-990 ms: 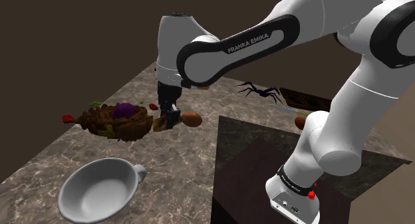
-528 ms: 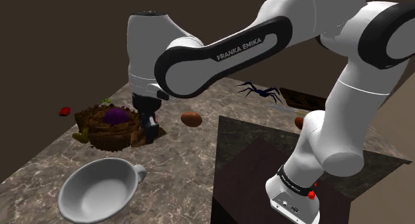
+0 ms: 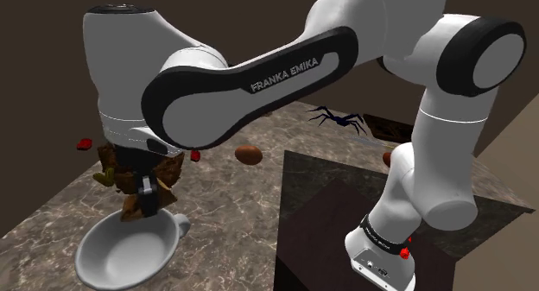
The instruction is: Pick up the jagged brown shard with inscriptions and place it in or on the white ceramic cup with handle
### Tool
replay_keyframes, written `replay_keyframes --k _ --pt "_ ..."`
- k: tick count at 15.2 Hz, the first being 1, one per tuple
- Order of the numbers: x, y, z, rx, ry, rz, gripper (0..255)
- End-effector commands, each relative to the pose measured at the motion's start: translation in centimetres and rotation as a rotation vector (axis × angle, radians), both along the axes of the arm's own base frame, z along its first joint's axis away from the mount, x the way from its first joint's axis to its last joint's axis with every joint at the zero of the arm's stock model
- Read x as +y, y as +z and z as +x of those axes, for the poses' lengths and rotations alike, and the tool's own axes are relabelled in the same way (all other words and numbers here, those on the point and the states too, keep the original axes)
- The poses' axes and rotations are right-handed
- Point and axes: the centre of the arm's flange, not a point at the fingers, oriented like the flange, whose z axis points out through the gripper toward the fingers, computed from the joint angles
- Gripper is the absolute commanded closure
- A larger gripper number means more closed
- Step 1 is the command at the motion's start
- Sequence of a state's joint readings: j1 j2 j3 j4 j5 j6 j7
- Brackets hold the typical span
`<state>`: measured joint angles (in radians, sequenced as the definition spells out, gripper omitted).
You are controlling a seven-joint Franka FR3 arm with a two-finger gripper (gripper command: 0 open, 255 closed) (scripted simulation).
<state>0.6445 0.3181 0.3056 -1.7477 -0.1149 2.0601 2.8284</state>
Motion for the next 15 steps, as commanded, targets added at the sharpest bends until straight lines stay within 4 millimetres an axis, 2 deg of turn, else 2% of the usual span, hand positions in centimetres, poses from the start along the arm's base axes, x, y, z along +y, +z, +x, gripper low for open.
replay_keyframes --k 1,2,15 --pt "2.6 -0.2 -0.5 0.000 -0.002 0.000 255" --pt "3.8 -0.2 -0.8 0.000 -0.002 0.000 255" --pt "3.8 -7.2 -0.8 0.000 -0.002 0.000 255"
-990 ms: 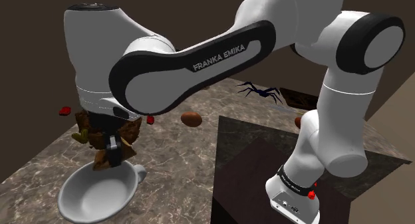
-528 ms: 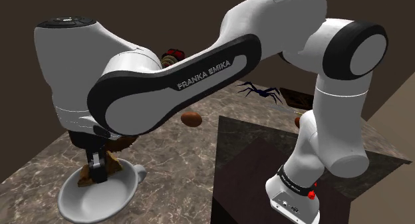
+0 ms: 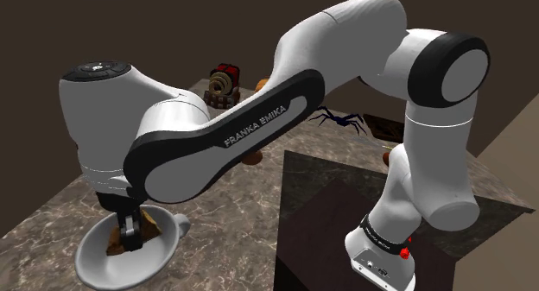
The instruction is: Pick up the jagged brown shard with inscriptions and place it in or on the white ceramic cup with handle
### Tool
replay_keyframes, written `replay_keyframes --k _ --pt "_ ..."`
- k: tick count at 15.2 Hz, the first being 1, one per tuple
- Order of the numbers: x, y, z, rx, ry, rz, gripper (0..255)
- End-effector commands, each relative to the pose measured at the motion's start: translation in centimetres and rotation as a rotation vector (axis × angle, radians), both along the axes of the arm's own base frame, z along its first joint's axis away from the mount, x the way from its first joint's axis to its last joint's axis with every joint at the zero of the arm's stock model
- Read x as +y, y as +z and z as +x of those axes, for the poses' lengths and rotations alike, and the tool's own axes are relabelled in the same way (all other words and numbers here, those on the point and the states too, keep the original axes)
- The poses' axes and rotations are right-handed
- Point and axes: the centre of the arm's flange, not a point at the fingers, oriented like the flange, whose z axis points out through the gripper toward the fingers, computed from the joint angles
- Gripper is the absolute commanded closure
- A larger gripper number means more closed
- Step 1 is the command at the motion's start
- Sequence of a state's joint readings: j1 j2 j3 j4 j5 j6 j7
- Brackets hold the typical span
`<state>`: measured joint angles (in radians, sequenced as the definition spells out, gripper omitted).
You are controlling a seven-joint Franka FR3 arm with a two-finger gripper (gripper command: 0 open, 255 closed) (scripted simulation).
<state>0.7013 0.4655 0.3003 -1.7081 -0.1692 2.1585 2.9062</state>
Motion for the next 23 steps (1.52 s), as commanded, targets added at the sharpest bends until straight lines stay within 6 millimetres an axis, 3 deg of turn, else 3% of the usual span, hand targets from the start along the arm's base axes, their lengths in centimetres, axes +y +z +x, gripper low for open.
replay_keyframes --k 1,8,9,14,18,23 --pt "0.1 -0.6 0.1 0.000 0.000 0.000 255" --pt "0.1 -0.6 0.1 0.000 0.000 0.000 255" --pt "0.1 -0.6 0.1 0.000 0.000 0.000 0" --pt "0.1 -0.6 0.1 0.000 0.000 0.000 0" --pt "0.0 4.4 0.1 0.000 0.000 0.000 0" --pt "0.0 4.4 0.1 0.000 0.000 0.000 0"
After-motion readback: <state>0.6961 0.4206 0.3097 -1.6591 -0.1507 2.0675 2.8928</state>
